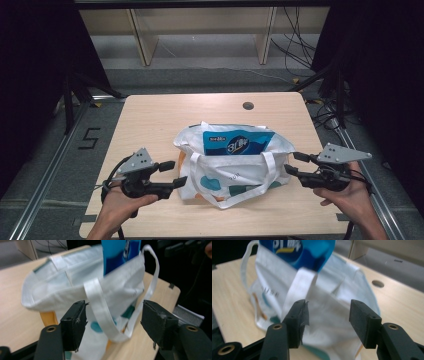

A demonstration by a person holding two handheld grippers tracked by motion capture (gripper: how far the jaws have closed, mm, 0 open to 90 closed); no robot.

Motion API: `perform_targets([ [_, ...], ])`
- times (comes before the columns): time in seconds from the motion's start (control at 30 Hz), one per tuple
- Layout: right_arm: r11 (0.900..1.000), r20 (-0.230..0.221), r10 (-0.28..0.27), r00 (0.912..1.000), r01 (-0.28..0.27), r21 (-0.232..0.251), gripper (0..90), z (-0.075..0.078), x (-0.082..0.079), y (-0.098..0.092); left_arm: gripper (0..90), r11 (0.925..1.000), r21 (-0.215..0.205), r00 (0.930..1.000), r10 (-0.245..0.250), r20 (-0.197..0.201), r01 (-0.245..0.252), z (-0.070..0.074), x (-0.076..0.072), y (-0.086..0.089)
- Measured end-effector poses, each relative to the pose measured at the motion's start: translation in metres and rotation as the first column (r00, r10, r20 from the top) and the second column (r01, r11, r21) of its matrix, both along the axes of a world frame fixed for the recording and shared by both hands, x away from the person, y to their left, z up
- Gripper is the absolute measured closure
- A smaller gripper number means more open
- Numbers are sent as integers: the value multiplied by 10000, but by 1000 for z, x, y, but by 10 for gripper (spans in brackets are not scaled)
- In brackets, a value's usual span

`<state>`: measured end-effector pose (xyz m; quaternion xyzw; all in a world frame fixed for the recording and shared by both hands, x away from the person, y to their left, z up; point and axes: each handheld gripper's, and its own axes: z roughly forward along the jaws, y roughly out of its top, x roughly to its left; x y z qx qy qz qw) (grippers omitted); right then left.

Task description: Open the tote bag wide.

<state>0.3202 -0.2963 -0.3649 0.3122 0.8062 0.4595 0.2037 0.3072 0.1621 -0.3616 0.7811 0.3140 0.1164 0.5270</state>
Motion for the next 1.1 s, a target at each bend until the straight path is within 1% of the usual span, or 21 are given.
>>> perform_targets([
  [0.13, 9991, 222, 13, 9998, -22, 413, 481, 6, 14, 15, 479, 9982, -481, 9992, 376, 106, -370, -2, 33, -12],
  [0.17, 9977, 241, 15, 9997, -31, 683, 479, 6, 15, 21, 521, 9944, -918, 9984, 545, 138, -531, -4, 48, -14],
  [0.27, 9978, 142, 342, 9993, -350, 569, 479, 7, 23, 37, 646, 9822, -1672, 9962, 804, -347, -851, -10, 74, -18],
  [0.33, 9977, -64, 604, 9982, -602, 313, 476, 7, 27, 45, 720, 9793, -1726, 9942, 999, -408, -1055, -16, 88, -21],
  [0.4, 9980, -239, 572, 9981, -566, 268, 476, 4, 31, 50, 773, 9823, -1481, 9927, 1080, -531, -1148, -25, 97, -27],
  [0.5, 9968, -1044, 796, 9913, -799, 17, 516, -5, 37, 52, 828, 9919, -1088, 9952, 564, -803, -650, -41, 99, -35],
  [0.53, 9962, -895, 821, 9926, -845, -229, 556, -9, 38, 51, 840, 9940, -977, 9948, 392, -941, -484, -48, 98, -38],
  [0.57, 9957, -1032, 807, 9914, -849, -372, 598, -12, 37, 52, 847, 9939, -1068, 9930, 160, -1170, -286, -54, 96, -40],
  [0.6, 9919, -994, 1068, 9893, -1130, -588, 682, -16, 38, 51, 860, 9934, -1128, 9913, 45, -1316, -195, -59, 94, -41],
  [0.63, 9922, -1177, 1026, 9877, -1101, -589, 684, -18, 36, 51, 866, 9961, -869, 9889, 6, -1485, -136, -65, 90, -44],
  [0.7, 9872, -1232, 1127, 9860, -1252, -989, 723, -26, 30, 53, 874, 9999, -132, 9906, -11, -1365, -7, -74, 83, -47],
  [0.73, 9818, -1183, 1252, 9851, -1402, -1285, 734, -30, 27, 54, 874, 9999, 148, 9918, -11, -1282, 30, -79, 78, -49],
  [0.83, 9615, -1648, 1360, 9769, -1702, -2158, 781, -45, 21, 59, 885, 9960, 882, 9943, -76, -1063, 170, -94, 68, -52],
  [0.87, 9588, -1739, 1387, 9750, -1761, -2227, 787, -52, 22, 62, 888, 9921, 1246, 9925, 51, -1223, 103, -102, 65, -54],
  [0.9, 9548, -1781, 1303, 9753, -1719, -2426, 793, -62, 24, 66, 892, 9800, 1980, 9930, 44, -1184, 193, -112, 65, -53],
  [0.93, 9439, -2046, 1355, 9694, -1890, -2708, 797, -73, 26, 70, 894, 9754, 2183, 9912, -16, -1322, 307, -124, 65, -52],
  [0.97, 9363, -2459, 1342, 9600, -2041, -2857, 802, -85, 28, 75, 895, 9748, 2214, 9883, 67, -1523, 275, -136, 65, -52],
  [1.0, 9287, -2729, 1159, 9550, -2017, -3113, 806, -95, 29, 80, 895, 9816, 1903, 9831, 187, -1821, 166, -146, 65, -53],
  [1.03, 9184, -2729, 965, 9572, -1913, -3463, 809, -104, 31, 83, 896, 9822, 1866, 9806, 148, -1955, 224, -149, 68, -51],
  [1.07, 9153, -2894, 968, 9523, -1994, -3501, 812, -106, 33, 84, 896, 9830, 1825, 9774, 186, -2108, 206, -148, 70, -53],
  [1.1, 9113, -2747, 1272, 9531, -2217, -3471, 814, -109, 38, 84, 896, 9764, 2114, 9787, 2, -2054, 442, -146, 72, -53],
])
